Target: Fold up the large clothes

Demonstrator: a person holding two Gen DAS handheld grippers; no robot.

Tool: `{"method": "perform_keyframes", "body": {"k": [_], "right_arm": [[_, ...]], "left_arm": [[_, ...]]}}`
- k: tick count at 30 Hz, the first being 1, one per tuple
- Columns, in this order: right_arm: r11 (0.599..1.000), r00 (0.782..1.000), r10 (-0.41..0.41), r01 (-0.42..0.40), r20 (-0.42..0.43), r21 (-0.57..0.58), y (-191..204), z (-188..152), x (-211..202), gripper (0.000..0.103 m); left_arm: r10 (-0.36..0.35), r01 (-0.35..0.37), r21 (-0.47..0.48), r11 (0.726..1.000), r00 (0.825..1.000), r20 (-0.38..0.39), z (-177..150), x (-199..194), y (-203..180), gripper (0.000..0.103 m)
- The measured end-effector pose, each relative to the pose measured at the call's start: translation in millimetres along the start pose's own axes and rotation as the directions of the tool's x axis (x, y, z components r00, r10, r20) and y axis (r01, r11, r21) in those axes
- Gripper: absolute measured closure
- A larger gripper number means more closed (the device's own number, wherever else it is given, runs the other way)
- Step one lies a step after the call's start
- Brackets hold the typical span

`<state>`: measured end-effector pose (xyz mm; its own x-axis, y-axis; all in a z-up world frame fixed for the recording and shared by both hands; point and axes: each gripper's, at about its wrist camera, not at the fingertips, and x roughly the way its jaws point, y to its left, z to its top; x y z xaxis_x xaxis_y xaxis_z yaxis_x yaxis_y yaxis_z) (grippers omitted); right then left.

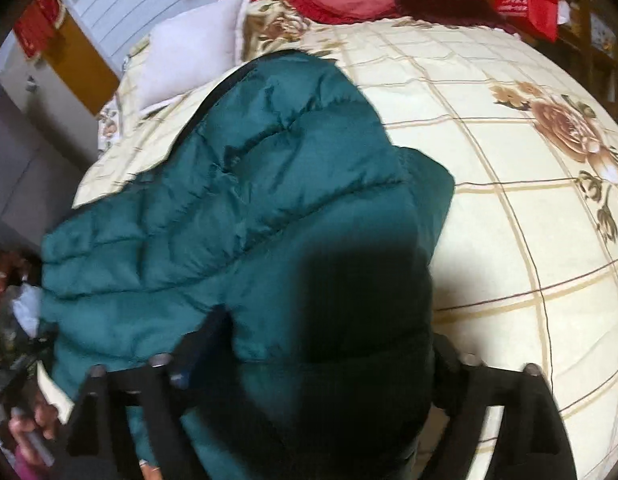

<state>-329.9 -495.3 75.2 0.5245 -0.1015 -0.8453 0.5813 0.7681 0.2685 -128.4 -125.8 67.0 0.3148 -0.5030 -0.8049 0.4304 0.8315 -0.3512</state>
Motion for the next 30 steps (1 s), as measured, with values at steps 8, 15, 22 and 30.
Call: {"method": "perform_keyframes", "body": {"k": [8,15,22,30], "right_arm": [[1.000,0.996,-0.028,0.028,0.081,0.008,-4,-14,-54,0.014],[0.996,0.987,0.004,0.010,0.161,-0.087,34,-51,-88,0.014],[0.987,0.985,0.064,-0.039,0.161,-0.155,78,-89,-84,0.014],[0.980,0.975,0.128,-0.096,0.183,-0.173,121,-112,-76,0.014]], "left_arm": [[0.094,-0.094,0.003,0.996,0.993,0.076,-11,-32,-1,0.036],[0.180,-0.190,0.075,0.979,0.976,0.124,-39,-44,-29,0.036],[0.182,-0.198,0.092,0.976,0.971,0.156,-65,-54,-49,0.036],[0.181,-0.205,0.114,0.972,0.965,0.191,-85,-65,-70,0.036]]}}
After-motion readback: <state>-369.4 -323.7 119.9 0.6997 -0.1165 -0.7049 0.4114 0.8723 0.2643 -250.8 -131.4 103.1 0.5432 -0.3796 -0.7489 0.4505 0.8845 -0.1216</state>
